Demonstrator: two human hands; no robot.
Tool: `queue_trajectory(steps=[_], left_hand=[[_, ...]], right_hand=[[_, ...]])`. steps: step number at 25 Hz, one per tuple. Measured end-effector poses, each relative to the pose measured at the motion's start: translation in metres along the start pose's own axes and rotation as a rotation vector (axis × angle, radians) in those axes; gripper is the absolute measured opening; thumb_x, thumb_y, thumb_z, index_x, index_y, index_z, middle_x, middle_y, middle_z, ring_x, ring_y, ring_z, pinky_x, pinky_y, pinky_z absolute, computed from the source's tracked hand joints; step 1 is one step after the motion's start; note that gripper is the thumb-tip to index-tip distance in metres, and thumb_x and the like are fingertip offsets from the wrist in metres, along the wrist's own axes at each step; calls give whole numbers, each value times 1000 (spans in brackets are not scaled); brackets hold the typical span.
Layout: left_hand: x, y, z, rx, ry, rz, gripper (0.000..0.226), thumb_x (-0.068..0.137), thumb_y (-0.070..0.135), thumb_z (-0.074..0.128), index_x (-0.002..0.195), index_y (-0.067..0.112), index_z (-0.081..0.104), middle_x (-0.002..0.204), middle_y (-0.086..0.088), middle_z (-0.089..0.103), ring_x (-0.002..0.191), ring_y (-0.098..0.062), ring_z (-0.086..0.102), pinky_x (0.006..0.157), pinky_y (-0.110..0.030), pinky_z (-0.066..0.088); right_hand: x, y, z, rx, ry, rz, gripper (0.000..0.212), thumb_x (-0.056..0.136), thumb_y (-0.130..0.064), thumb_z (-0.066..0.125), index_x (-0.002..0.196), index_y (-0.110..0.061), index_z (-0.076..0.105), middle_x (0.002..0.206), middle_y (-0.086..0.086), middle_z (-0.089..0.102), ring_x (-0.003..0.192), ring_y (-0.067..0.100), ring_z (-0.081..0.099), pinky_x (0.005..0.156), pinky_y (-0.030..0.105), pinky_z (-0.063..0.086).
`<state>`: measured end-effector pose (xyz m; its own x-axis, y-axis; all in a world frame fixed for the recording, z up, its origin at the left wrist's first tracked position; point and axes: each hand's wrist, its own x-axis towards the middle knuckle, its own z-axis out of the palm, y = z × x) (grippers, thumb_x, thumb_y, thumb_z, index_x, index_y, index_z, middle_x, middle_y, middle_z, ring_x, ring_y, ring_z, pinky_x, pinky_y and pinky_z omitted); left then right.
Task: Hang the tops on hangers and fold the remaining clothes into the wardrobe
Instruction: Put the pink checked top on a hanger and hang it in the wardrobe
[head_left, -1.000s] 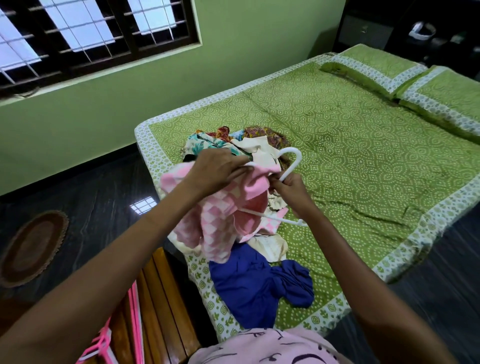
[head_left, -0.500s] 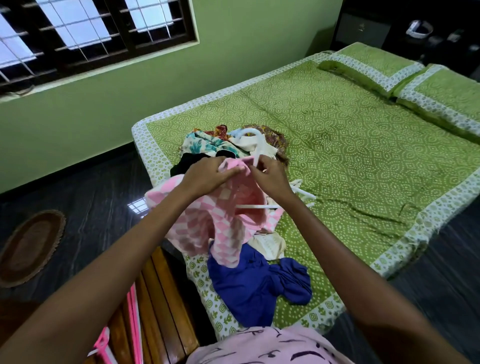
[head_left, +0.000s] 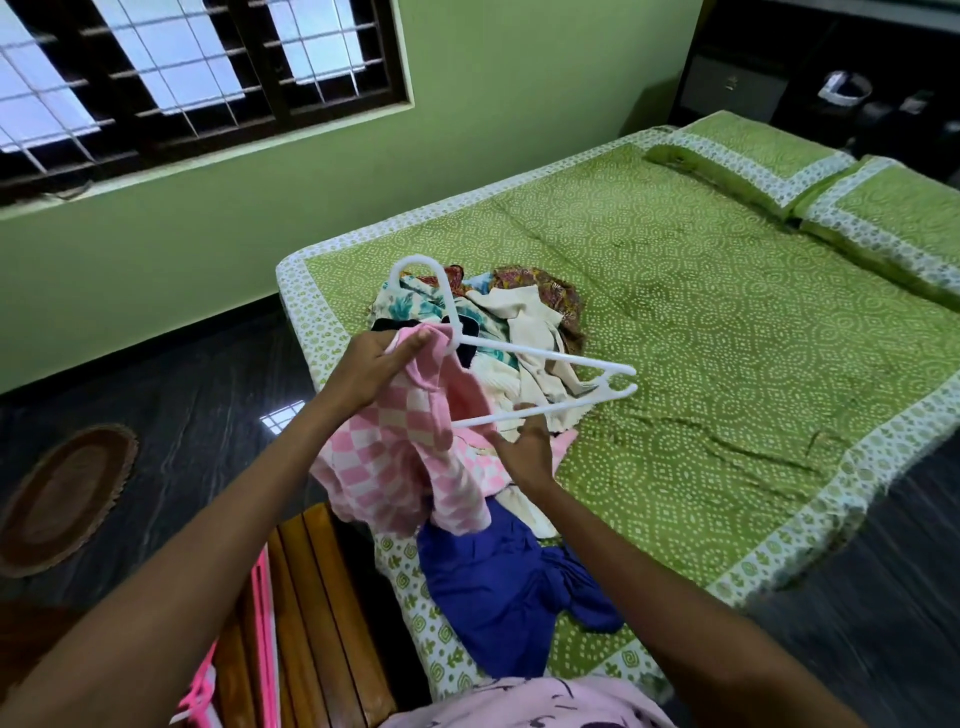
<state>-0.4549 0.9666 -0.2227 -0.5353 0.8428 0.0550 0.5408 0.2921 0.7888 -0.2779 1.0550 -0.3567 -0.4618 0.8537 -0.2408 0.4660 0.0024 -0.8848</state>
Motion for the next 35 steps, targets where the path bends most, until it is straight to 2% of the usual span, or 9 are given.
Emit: queue_trajectory(steps=[3, 6, 8, 12, 14, 17, 20, 27, 35], left_hand=[[-7, 0, -3, -73, -13, 1, 64, 68, 78, 50, 47, 19, 61, 44, 6, 48, 41, -2, 39, 46, -16, 30], [-11, -7, -10, -130, 41, -3, 82, 65, 77, 51, 54, -5, 56, 49, -6, 40, 42, -10, 33, 45, -23, 26], [-15, -16, -22, -120, 92, -21, 77, 75, 68, 57, 47, -3, 46, 41, -1, 34, 37, -7, 27, 42, -21, 22], [-29, -50, -43, 89, 206, -9, 66, 77, 62, 56, 38, 16, 29, 30, 6, 26, 32, -6, 26, 40, -19, 15], [-34, -66, -42, 141, 240, 16, 64, 72, 66, 47, 37, 16, 29, 29, 3, 28, 31, -5, 31, 39, -19, 17], [-34, -78, -34, 367, 241, 138, 71, 77, 63, 39, 40, 4, 44, 33, -6, 41, 35, -11, 47, 41, -22, 22], [-27, -85, -26, 598, 331, 299, 80, 89, 65, 31, 39, 3, 44, 36, -18, 44, 33, -31, 48, 44, -22, 21], [-20, -83, -23, 420, 403, 116, 80, 78, 63, 27, 50, -8, 52, 49, -28, 51, 49, -35, 53, 53, -32, 26], [-22, -81, -24, 319, 432, -39, 85, 72, 69, 23, 51, -9, 50, 47, -22, 45, 50, -24, 42, 50, -32, 22]], right_hand=[[15, -20, 11, 233, -135, 188, 49, 81, -35, 67, 122, -14, 51, 107, 8, 60, 99, 24, 59, 79, 35, 52], [18, -42, 4, 215, -208, 41, 8, 85, -19, 60, 93, -17, 61, 86, 0, 60, 84, 16, 57, 73, 28, 46], [27, -37, -8, 196, -281, 27, 23, 89, -9, 57, 72, -22, 63, 71, -3, 60, 66, 10, 58, 65, 27, 46], [37, -24, -57, 787, -513, 167, 13, 77, -12, 64, 84, -7, 74, 81, 6, 69, 66, 13, 67, 59, 26, 55], [38, -32, -71, 785, -558, 323, 13, 72, -6, 66, 83, -3, 73, 67, 10, 64, 46, 14, 56, 46, 23, 52], [32, -49, -80, 386, -281, 316, 7, 80, -6, 64, 74, -7, 65, 47, 1, 56, 37, 9, 40, 37, 17, 32], [28, -53, -78, 135, 15, 102, 37, 78, -8, 70, 52, -16, 44, 46, -3, 37, 44, 9, 30, 44, 24, 20], [15, -38, -75, 328, -84, 357, 25, 88, -8, 52, 64, -14, 60, 47, -6, 58, 52, 9, 47, 54, 20, 32], [14, -40, -82, 379, -45, 366, 13, 76, -8, 73, 80, -10, 62, 68, 3, 55, 60, 14, 48, 58, 27, 42]])
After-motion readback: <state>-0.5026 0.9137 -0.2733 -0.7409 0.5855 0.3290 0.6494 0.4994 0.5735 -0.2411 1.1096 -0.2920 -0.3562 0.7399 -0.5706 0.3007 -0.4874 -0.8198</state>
